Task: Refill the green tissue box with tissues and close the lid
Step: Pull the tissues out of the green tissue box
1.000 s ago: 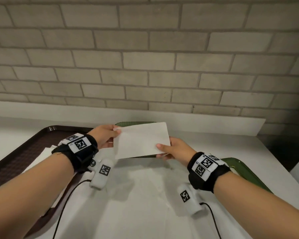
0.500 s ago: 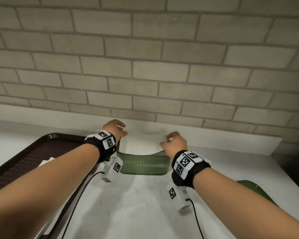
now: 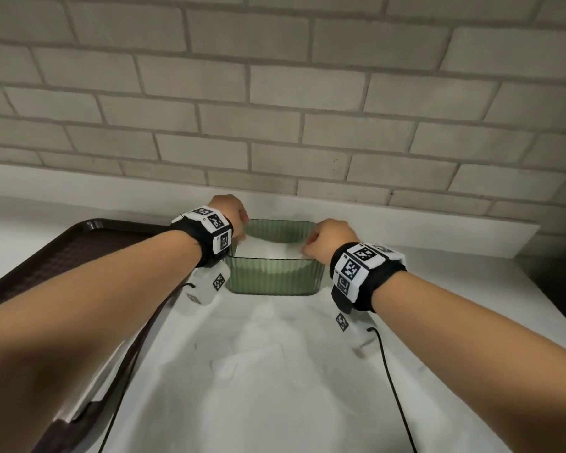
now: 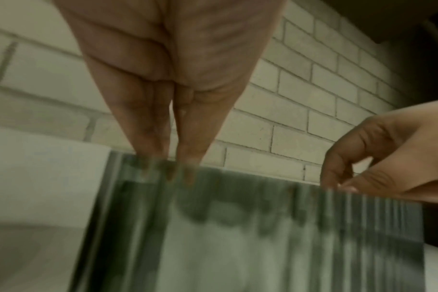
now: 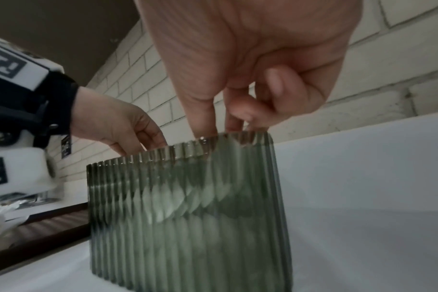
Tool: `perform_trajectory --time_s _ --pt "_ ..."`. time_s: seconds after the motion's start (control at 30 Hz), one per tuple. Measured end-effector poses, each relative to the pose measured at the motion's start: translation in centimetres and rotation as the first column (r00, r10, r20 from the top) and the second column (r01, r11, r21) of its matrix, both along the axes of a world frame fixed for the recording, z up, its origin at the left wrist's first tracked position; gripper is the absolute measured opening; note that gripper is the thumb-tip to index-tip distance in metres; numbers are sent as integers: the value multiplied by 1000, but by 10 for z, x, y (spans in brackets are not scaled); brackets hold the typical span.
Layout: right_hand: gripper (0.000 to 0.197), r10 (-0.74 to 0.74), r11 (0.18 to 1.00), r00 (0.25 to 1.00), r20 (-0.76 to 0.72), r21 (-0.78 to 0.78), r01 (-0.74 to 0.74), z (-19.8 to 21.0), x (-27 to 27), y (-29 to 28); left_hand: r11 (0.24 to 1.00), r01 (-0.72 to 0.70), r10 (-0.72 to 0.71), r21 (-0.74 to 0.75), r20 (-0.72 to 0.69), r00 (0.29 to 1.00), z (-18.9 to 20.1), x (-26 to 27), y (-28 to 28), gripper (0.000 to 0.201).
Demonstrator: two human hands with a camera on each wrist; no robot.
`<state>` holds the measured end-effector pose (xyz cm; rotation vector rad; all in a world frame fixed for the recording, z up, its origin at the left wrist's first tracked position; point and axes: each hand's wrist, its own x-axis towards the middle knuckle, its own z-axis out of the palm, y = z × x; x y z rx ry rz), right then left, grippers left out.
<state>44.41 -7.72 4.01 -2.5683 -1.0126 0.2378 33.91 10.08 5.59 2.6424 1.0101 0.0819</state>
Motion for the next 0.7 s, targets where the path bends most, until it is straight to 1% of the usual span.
perform_trajectory --time_s 0.1,0.13,0.2,0.23,0.27,0.33,0.4,0.47,0.5,0.6,0.7 --pt "27 51 998 990 129 19 -54 7 -3 -13 997 30 -32 68 31 999 10 -6 -7 35" --pt "24 64 996 984 163 44 -72 9 -6 -19 996 43 -48 78 51 998 13 -11 -12 35" --pt "13 126 987 971 205 69 -143 12 -14 -32 994 82 -88 79 76 993 18 -23 -27 33" --pt "6 185 979 964 190 55 -198 12 -18 -39 992 110 -114 58 79 990 19 -31 -37 29" --pt "2 260 964 955 141 23 -265 12 -24 -48 989 142 -144 29 71 987 19 -41 -48 24" --pt "6 423 903 906 15 -84 -420 10 -37 -68 974 227 -227 10 10 974 15 -62 -72 18" --pt "18 536 814 837 -107 -197 -546 6 -51 -89 951 308 -309 -32 -67 949 5 -82 -95 20" --pt "25 563 752 800 -209 -273 -600 -1 -64 -109 925 361 -376 -120 -142 915 -11 -101 -116 26" --pt "27 554 738 796 -245 -298 -606 -4 -69 -118 909 382 -408 -165 -174 896 -19 -108 -126 29" --pt "32 507 746 810 -296 -320 -584 -15 -84 -144 858 442 -500 -263 -227 836 -43 -123 -145 42" --pt "38 482 758 819 -313 -320 -568 -23 -95 -165 824 489 -553 -286 -222 803 -58 -129 -155 52"
